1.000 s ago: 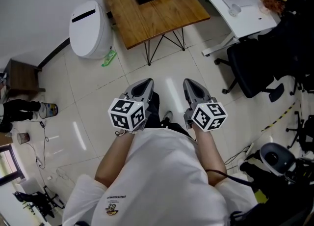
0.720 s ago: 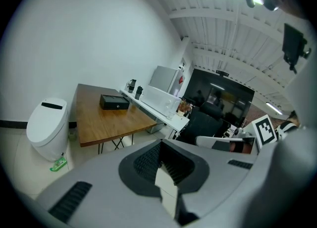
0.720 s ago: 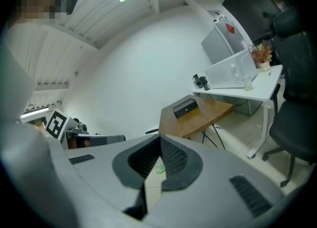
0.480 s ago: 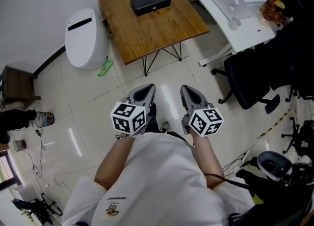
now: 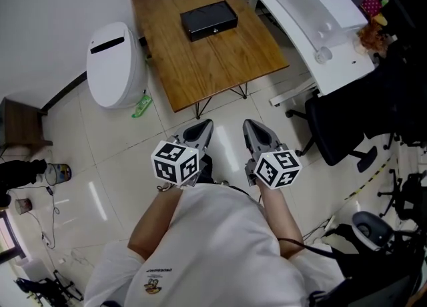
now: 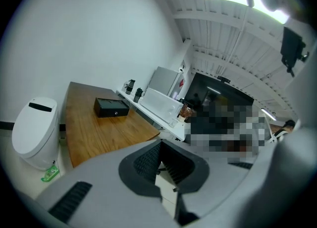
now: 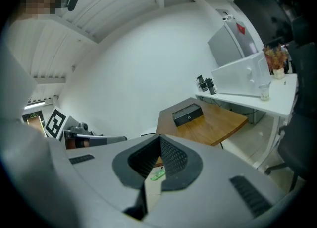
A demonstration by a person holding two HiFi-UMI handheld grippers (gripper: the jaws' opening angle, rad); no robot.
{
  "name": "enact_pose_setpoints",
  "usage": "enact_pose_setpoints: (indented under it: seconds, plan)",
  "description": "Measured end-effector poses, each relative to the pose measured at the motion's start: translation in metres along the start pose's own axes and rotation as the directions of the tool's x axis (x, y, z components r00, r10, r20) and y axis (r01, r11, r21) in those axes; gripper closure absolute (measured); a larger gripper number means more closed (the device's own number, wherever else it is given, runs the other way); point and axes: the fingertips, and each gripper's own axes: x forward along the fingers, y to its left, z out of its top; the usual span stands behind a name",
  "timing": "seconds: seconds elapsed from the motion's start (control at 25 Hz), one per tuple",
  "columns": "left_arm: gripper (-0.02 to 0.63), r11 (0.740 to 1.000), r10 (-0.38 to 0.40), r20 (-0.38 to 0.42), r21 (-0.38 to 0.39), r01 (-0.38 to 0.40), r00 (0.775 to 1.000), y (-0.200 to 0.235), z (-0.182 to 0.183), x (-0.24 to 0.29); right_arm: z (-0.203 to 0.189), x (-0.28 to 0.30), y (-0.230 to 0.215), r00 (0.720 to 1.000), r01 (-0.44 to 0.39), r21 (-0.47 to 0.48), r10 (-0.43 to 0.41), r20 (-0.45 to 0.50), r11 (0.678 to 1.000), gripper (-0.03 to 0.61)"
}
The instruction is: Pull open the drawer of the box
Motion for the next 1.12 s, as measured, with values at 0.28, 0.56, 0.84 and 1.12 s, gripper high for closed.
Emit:
enact_pose_setpoints:
  seconds: [0.28, 0.56, 0.84, 1.12]
  plan:
    - [0.611, 0.999, -0.038, -0.003, -0.004, 0.038, 0.999, 0.041, 0.035, 0.014, 0.02, 0.052, 0.002, 1.0, 0.028, -0.023, -0.028, -0.005, 0.999, 0.591]
    - [0.611, 0.998, -0.058, -0.024, -0.001, 0.058, 0.998, 0.085, 0.061, 0.032, 0.04, 0.103, 0.004, 0.999, 0.034, -0.017, -0.033, 0.006, 0.999, 0.591]
    - [0.611, 0.994, -0.103, -0.033, 0.015, 0.104, 0.994, 0.112, 0.09, 0.051, 0.061, 0.138, 0.0, 0.998, 0.064, -0.022, -0.064, 0.023, 0.998, 0.591]
    - [0.611, 0.99, -0.136, -0.053, 0.014, 0.137, 0.989, 0.131, 0.099, 0.066, 0.059, 0.155, -0.003, 0.995, 0.097, -0.013, -0.097, 0.008, 0.995, 0.591]
